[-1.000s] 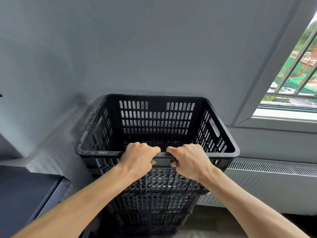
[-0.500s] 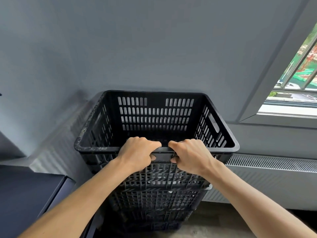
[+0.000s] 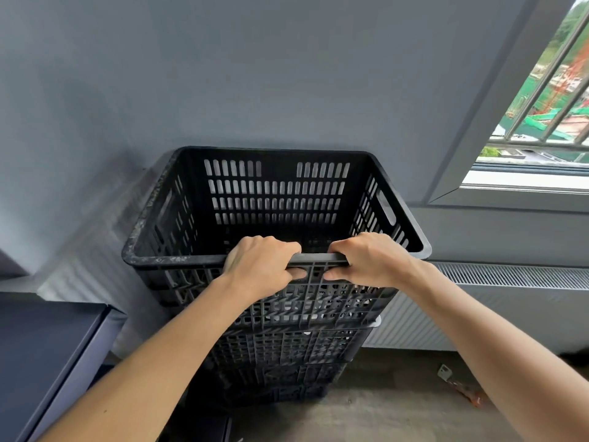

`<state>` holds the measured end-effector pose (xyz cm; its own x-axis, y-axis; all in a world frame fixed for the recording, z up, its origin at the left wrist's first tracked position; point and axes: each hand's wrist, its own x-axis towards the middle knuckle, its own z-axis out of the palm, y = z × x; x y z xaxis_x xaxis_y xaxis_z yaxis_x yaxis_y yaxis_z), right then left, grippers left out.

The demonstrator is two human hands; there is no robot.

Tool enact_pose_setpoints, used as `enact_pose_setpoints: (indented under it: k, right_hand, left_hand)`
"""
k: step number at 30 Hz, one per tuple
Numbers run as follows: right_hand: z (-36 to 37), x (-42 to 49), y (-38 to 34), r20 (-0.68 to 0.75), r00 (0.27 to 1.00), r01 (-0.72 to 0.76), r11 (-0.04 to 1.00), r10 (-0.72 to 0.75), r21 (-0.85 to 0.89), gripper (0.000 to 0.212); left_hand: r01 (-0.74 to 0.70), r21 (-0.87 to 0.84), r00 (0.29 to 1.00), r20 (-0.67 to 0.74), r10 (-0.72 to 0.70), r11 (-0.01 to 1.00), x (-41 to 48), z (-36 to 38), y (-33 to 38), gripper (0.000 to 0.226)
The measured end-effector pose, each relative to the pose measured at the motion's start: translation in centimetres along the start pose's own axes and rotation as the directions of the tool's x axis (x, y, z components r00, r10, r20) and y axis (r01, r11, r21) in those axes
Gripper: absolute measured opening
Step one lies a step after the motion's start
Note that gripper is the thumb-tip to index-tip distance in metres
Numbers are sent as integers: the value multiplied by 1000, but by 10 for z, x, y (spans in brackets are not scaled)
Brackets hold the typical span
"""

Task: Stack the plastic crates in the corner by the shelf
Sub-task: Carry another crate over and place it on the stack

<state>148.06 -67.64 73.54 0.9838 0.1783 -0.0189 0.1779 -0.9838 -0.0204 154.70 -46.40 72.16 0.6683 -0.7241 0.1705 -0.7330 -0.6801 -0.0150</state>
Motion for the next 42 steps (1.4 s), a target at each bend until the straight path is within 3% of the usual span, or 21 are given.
enact_pose_setpoints:
  k: [7, 13, 18, 25, 32, 42]
  right_hand:
    - [1, -25, 27, -3, 992, -123, 992, 123, -19, 39]
    - [-2, -29, 32, -58, 995, -86, 996, 84, -33, 24]
    - [1, -34, 39, -88, 990, -116, 993, 112, -37, 38]
    - [-1, -28, 40, -115, 992, -45, 998, 41, -37, 48]
    - [0, -24, 36, -96, 995, -19, 999, 16, -29, 45]
    - [3, -23, 43, -75, 997, 15, 1000, -15, -6, 49]
  left_hand:
    - [11, -47, 1000, -1, -11, 999, 3, -1, 16, 14]
    - [11, 1, 997, -76, -11, 1000, 2, 0, 20, 16]
    - [17, 20, 999, -45, -16, 1000, 13, 1, 27, 25]
    - [59, 24, 998, 23, -60, 998, 11, -3, 24, 30]
    - [96, 17, 995, 16, -97, 995, 8, -1, 20, 38]
    - [125, 1, 992, -26, -125, 992, 8, 7, 19, 23]
